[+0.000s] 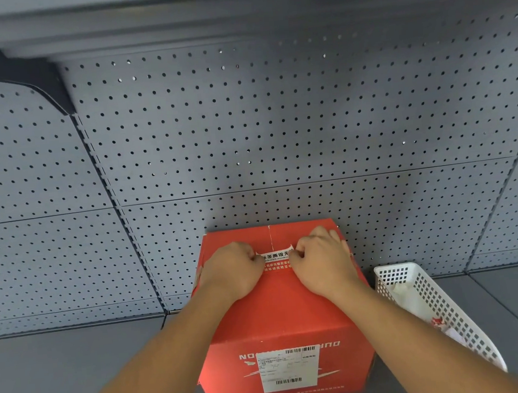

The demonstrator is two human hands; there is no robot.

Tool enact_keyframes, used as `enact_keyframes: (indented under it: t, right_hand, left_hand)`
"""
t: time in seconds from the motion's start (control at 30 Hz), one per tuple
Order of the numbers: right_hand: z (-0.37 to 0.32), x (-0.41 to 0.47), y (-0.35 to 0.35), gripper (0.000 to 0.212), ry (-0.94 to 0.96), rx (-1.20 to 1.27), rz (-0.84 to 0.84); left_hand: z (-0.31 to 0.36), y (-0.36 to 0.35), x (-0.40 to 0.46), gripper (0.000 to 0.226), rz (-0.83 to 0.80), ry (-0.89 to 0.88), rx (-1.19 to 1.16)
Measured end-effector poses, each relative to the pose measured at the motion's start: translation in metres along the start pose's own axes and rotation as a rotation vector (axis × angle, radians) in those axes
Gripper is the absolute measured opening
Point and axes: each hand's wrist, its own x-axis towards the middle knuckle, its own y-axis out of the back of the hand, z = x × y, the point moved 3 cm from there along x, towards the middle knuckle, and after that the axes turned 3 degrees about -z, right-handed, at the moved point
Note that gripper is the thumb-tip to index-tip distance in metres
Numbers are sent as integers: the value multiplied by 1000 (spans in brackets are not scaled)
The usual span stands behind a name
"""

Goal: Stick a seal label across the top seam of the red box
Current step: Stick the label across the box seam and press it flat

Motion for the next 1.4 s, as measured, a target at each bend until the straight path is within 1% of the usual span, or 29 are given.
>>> enact_keyframes:
  t: [0.23, 0.4, 0.53, 0.63, 0.7, 0.77, 0.83, 0.9, 0.93, 1.0, 1.1, 1.17, 1.23, 1.3, 1.4]
  right_hand:
    - [0, 1, -2, 28, 12, -33, -4]
    - [0, 3, -2, 28, 4, -30, -37]
    - [1, 5, 0, 22, -28, 22, -39]
    - [3, 4, 1, 11, -24, 74, -28]
    - [5, 2, 1, 6, -15, 91, -8]
    - [5, 1, 2, 10, 17, 106, 42]
    - [3, -2, 4, 17, 98, 91, 108]
    - [-3, -6, 4, 25, 218, 34, 114]
    - [-6, -8, 2, 29, 280, 8, 96]
    - [-11, -12, 0, 38, 352, -31, 47]
    - [-10, -12, -1, 55, 344, -85, -58]
    - [-5, -13, 0, 52, 335, -105, -125]
    - [0, -15, 1, 50, 342, -122, -175]
    - [3, -19, 2, 52, 345, -144, -202]
    - [6, -23, 3, 55, 312, -159, -178]
  left_hand:
    - [3, 0, 0, 44, -1, 1, 40]
    - [4, 0, -1, 42, 9, -1, 59]
    - [4, 0, -2, 28, 33, 11, 83]
    - [-1, -2, -2, 22, 66, -6, 58]
    - [-5, -4, -3, 13, 110, -42, 19]
    - [-9, -7, -4, 3, 163, -99, -12]
    - [-12, -9, -5, 13, 218, -173, -42]
    - [-10, -10, -6, 27, 245, -282, -58]
    - [-8, -11, -7, 35, 222, -337, -41]
    - [-3, -15, -9, 47, 105, -392, 48]
    - [-2, -18, -13, 54, -29, -427, 170]
    - [-3, -19, -14, 54, -61, -435, 202]
    - [-3, -19, -17, 52, -63, -443, 227]
    - [-3, -20, -19, 54, -51, -443, 263]
    - [-1, -20, -22, 57, -8, -408, 310]
